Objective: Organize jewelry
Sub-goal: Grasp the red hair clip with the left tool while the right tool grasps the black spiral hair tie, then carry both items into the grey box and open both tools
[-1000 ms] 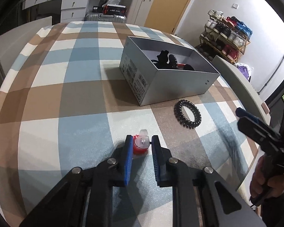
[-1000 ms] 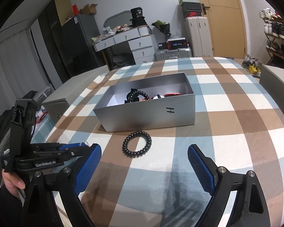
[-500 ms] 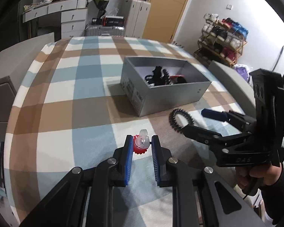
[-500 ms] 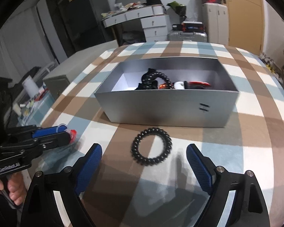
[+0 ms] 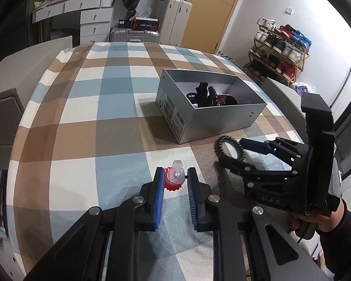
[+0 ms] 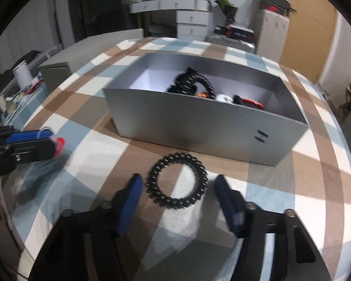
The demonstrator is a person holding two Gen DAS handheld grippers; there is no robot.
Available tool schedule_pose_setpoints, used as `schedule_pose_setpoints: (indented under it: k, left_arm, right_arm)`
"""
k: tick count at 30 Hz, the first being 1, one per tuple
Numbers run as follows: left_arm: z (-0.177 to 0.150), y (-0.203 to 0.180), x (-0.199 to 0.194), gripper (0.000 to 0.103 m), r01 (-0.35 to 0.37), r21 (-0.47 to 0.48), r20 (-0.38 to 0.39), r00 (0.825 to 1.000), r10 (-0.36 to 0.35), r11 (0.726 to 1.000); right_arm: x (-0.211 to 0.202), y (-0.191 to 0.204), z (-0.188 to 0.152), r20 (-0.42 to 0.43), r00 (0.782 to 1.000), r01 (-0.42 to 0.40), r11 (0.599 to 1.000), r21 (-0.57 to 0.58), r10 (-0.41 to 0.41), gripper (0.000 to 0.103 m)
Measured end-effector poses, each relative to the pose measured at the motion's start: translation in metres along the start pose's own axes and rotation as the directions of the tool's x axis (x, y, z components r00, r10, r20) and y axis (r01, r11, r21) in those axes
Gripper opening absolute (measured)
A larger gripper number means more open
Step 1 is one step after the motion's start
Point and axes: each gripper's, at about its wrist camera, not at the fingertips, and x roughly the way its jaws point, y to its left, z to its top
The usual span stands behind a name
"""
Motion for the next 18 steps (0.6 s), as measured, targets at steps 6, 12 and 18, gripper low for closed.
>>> schedule_pose_setpoints:
  k: [6, 12, 18]
  left_arm:
    - [0.000, -0.001, -0.002, 0.014, -0.001, 0.004, 0.003, 1.000, 0.001, 1.000]
    - [0.002, -0.002, -0.005, 0.014, -0.005, 0.006, 0.008, 1.000, 0.005, 1.000]
    - [0.008, -0.005, -0.016, 0.014, -0.001, -0.016, 0.060, 0.998, 0.002, 1.000]
  right_arm:
    - [-0.004, 0.000, -0.004, 0.016, 1.000, -0.018, 1.000, -0.010, 0.018, 0.035]
    - [-0.012, -0.009, -0.009, 0.039, 0.997, -0.067, 0.997, 0.040, 0.066, 0.034]
    - [-0.037, -0.026, -0.011, 0.113, 0.984, -0.150, 0.981, 0.123, 0.136, 0.034]
